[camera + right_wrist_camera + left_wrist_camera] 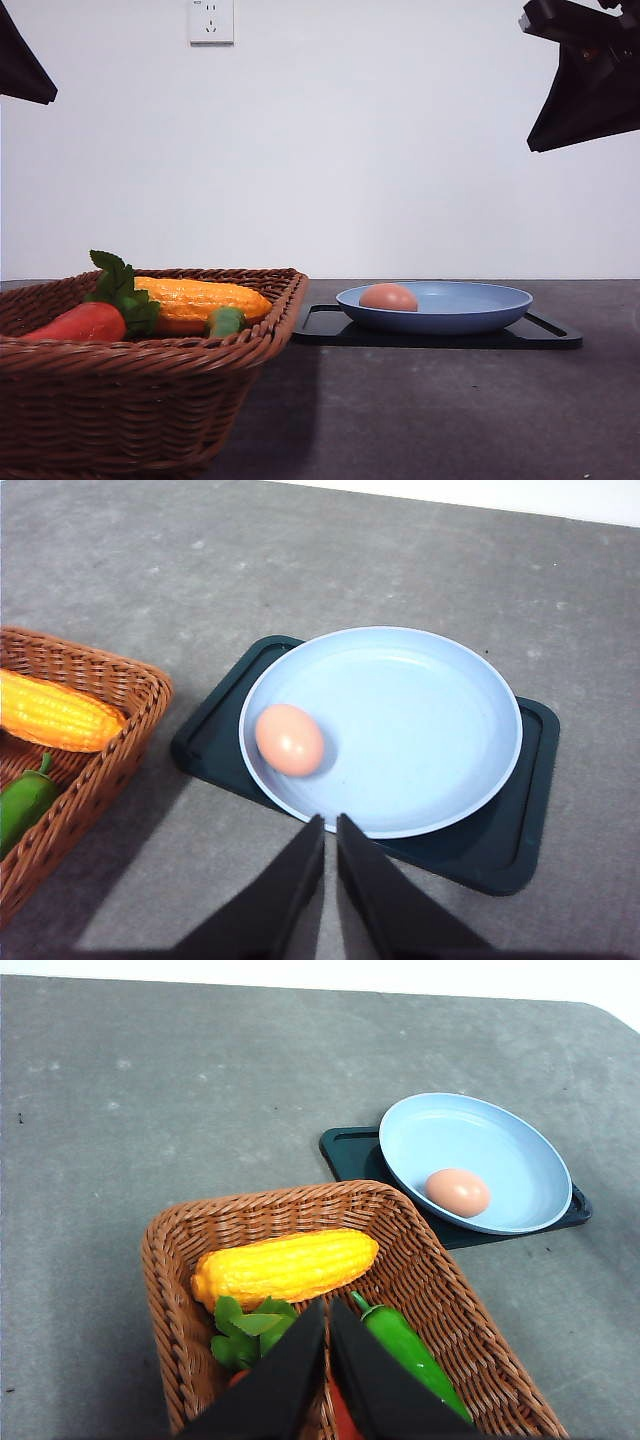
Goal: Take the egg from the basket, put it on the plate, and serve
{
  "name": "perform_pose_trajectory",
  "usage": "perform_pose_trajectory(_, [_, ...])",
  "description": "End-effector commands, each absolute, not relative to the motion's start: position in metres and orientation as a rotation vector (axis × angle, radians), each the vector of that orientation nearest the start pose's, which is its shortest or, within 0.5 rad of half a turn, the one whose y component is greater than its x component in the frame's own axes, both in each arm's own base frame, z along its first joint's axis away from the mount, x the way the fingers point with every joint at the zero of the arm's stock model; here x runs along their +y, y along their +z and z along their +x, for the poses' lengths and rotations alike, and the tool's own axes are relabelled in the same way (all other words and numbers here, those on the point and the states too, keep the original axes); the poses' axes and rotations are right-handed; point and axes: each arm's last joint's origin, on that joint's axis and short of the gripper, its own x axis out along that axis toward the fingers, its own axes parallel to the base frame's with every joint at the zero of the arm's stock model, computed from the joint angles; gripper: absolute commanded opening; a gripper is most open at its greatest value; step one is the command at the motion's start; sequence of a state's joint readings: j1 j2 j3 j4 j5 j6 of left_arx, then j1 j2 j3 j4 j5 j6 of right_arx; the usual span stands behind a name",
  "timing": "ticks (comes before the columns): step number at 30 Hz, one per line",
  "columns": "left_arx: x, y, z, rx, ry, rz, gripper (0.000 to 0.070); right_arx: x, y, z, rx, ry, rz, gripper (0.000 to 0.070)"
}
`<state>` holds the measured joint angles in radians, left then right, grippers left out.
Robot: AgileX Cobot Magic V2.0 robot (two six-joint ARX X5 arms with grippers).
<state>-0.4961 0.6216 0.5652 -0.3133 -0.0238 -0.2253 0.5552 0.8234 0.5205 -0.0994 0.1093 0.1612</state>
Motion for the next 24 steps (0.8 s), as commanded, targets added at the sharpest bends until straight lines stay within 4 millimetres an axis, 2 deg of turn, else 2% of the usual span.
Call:
perform_pose_trajectory(1, [-0.069, 0.272, 0.127, 0.395, -0.43, -0.13, 0.0, 0.094, 0.247, 0.157, 0.404, 0.406, 0.038, 0.0])
perform_pose_trajectory(14, [-0.069, 0.274, 0.126, 0.377, -0.435, -0.12, 0.0, 0.094, 0.247, 0.157, 0.404, 0.407, 0.038, 0.0])
perform_pose_trajectory(20, [-0.047, 0.281, 0.101, 0.245, -0.401, -0.048, 0.0, 0.094, 0.247, 0.157, 0.404, 0.407, 0.038, 0.0])
perform_pose_trajectory(24, [-0.03, 0.27, 0.088, 0.107, -0.302, -0.053, 0.0, 0.094, 0.247, 0.157, 0.404, 0.406, 0.038, 0.0])
